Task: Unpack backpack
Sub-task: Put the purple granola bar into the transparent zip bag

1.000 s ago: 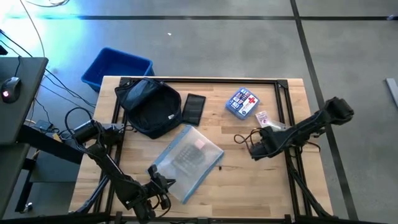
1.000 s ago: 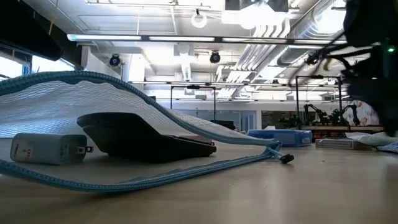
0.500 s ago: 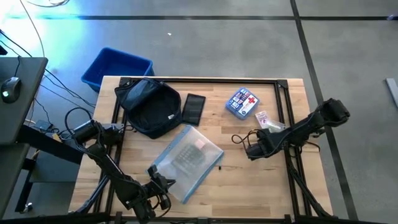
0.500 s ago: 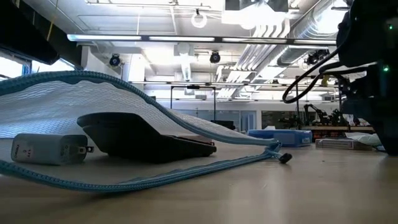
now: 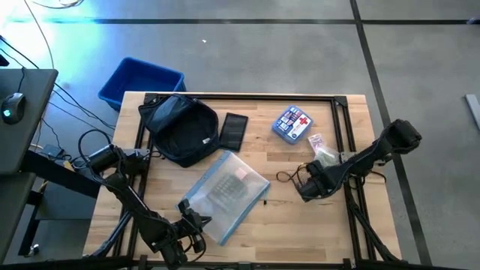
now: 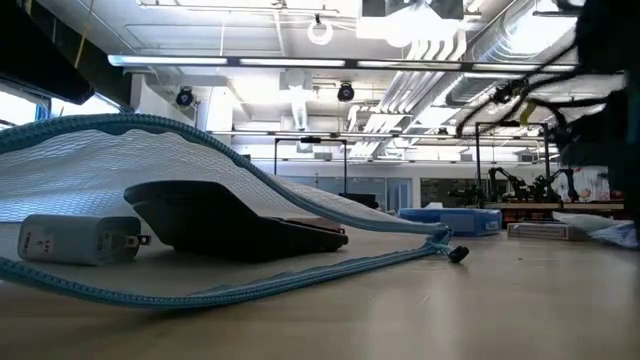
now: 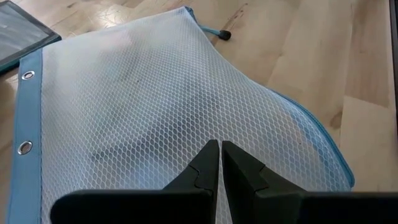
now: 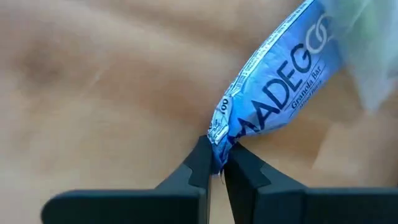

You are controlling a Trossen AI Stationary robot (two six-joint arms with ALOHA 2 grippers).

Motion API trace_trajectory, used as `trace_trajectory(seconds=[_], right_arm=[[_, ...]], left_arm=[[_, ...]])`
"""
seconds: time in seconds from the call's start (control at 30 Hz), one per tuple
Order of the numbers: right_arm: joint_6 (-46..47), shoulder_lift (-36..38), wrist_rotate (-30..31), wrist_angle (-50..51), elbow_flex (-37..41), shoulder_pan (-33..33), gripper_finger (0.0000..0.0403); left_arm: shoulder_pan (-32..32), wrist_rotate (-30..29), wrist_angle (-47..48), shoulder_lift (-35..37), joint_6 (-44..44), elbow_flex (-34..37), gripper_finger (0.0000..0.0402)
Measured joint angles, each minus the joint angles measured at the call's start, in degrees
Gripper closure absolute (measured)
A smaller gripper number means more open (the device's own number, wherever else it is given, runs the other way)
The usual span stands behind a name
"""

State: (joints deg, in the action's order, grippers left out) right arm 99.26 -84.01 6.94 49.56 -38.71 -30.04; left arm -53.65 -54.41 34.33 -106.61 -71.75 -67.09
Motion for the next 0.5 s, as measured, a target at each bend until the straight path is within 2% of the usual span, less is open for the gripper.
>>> trace_trajectory(seconds=[0.13, 0.23, 0.4, 0.5], right_arm=[[-1.78, -1.27, 0.68, -2.80, -3.67, -4.90, 0.0398], [-6.70, -3.87, 1.01, -10.32, -7.97, -8.76, 0.0400], [-25.99, -12.35, 0.09, -23.21, -18.88, -13.12, 0.0402], [-37.59, -19.31, -1.65, -25.39, -27.85, -13.15, 0.0403]], left_arm=[[0.00, -0.15, 0.02, 0.00, 0.00, 0.00, 0.0402], [0.08, -0.13, 0.11, 0.00, 0.00, 0.00, 0.0402], [0.23, -0.79, 0.21, 0.00, 0.01, 0.00, 0.0402], [0.39, -1.20, 0.76, 0.01, 0.02, -0.05, 0.0402]])
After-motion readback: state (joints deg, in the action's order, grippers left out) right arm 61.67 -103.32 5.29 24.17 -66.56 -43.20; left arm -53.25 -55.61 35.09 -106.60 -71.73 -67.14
